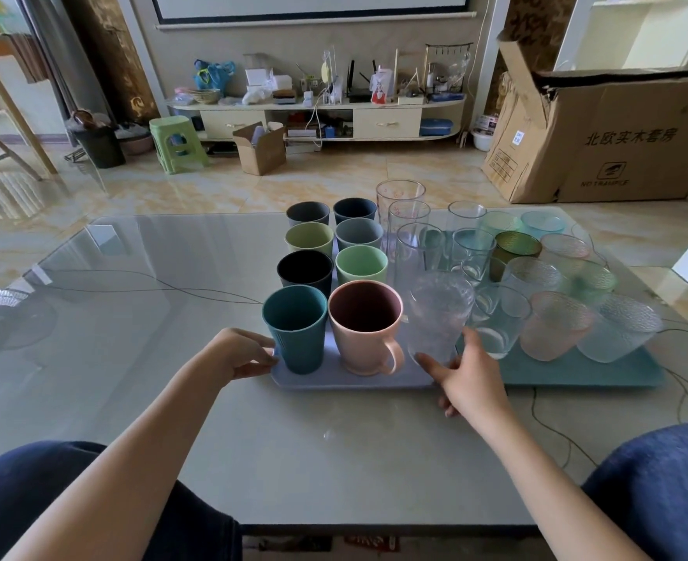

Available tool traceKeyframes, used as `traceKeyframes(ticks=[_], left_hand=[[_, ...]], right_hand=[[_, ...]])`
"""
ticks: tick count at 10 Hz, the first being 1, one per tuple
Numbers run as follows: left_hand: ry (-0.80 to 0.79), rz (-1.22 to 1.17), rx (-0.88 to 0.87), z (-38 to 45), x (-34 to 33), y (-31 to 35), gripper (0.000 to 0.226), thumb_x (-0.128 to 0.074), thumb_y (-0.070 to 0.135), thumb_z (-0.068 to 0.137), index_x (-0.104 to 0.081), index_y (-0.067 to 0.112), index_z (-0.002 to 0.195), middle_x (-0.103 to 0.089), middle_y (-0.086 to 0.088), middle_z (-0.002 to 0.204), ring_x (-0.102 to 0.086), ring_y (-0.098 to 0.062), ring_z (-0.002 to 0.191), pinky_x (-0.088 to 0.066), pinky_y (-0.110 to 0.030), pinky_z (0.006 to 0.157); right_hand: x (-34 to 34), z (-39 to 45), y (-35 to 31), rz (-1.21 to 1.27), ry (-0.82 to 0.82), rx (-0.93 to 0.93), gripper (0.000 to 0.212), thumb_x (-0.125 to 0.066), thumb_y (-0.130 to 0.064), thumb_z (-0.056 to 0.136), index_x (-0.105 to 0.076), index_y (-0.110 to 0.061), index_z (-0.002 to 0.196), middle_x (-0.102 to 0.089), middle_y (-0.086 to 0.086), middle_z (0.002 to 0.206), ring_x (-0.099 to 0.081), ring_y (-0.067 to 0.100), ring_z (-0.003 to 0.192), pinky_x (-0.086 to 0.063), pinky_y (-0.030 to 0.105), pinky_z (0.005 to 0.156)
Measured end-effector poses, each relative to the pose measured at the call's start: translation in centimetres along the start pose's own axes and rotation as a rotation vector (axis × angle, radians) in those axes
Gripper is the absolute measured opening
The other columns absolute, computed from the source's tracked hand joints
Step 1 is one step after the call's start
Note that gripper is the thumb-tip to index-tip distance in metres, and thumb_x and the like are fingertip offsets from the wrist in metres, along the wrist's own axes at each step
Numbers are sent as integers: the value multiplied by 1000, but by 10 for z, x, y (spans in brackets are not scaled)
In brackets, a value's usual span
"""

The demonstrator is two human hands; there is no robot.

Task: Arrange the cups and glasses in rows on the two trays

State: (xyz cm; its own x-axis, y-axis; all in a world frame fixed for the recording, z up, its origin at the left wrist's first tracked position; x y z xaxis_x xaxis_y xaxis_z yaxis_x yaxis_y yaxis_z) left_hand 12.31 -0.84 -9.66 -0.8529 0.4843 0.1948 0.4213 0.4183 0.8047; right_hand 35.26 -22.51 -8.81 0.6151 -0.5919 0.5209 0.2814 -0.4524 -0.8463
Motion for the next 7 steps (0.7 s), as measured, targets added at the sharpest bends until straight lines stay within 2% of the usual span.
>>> traceKeyframes(ticks=[1, 3, 4, 5, 6, 7], left_hand=[[-2, 2, 8, 2, 1, -1, 28, -60, -26, 70, -68, -2, 83, -61, -25, 116, -64, -30, 84, -59, -27, 54], [9, -23, 1, 2, 1, -1, 28, -59, -27, 70, -68, -2, 78, -62, -25, 113, -64, -29, 80, -58, -27, 52], [18, -11, 5, -1, 1, 0, 28, -59, -27, 70, -68, -3, 80, -62, -25, 113, -63, -31, 84, -59, -28, 54], [-29, 27, 17, -8, 3, 5, 29, -57, -24, 74, -68, -6, 94, -65, -23, 107, -65, -28, 78, -59, -27, 55], [51, 170, 1, -24, 9, 16, 28, -60, -16, 79, -65, -6, 105, -68, -19, 88, -68, -22, 58, -59, -27, 54], [508, 296, -428, -42, 32, 55, 36, -66, -1, 79, -64, 5, 114, -67, -18, 108, -67, -29, 89, -56, -40, 82]], right_hand=[[2, 3, -1, 80, 18, 14, 58, -72, -31, 81, -41, -15, 127, -63, 21, 80, -49, 19, 34, -43, 25, 29], [-1, -3, -5, 25, 25, 59, 53, -72, -33, 80, -42, -16, 120, -56, 5, 64, -52, 21, 38, -44, 26, 30], [0, -4, -6, 12, -4, 37, 56, -71, -31, 82, -39, -14, 125, -56, 6, 68, -52, 20, 39, -46, 26, 31], [7, -9, -6, -30, -75, 51, 60, -70, -22, 84, -37, -14, 133, -57, 6, 69, -53, 17, 38, -47, 25, 32], [24, -16, -13, -140, -70, 40, 66, -67, -17, 85, -34, -12, 142, -56, 1, 67, -57, 17, 39, -49, 26, 36], [64, -30, -32, -68, 9, 143, 44, -66, -12, 87, -55, -12, 130, -62, 7, 71, -56, 9, 39, -50, 24, 36]])
Point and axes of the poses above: each hand's wrist, its own z-axis towards the middle knuckle, its own x-axis out of the back of the hand, y = z × x, the point moved 2 cm from there along z, towards the middle knuckle
